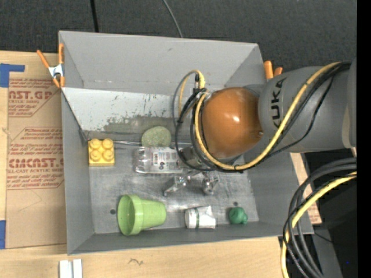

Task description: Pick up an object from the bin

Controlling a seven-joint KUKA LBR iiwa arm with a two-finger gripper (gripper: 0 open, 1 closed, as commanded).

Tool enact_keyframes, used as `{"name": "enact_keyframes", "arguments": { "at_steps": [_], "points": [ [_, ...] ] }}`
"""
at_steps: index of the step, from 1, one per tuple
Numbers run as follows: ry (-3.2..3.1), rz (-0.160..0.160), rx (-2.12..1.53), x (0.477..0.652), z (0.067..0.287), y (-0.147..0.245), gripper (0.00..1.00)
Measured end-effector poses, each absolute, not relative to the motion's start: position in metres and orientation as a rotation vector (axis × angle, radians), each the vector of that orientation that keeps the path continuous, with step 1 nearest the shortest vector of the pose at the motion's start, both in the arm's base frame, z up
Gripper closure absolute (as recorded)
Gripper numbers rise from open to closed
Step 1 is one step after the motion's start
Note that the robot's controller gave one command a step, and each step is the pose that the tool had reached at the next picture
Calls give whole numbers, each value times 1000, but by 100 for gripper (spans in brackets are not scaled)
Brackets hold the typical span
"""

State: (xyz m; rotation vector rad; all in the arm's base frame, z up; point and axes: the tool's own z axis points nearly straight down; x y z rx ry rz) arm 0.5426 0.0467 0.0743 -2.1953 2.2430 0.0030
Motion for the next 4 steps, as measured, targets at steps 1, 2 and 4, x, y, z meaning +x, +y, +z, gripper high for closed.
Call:
{"name": "enact_keyframes", "arguments": {
  "at_steps": [1, 2, 4],
  "points": [
    [2032, 2, -2394, 545, 78, 65, 0],
    [2011, 3, -2409, 533, 73, 80, 0],
    [1991, 2, -2439, 602, 74, 90, 100]
  ]
}}
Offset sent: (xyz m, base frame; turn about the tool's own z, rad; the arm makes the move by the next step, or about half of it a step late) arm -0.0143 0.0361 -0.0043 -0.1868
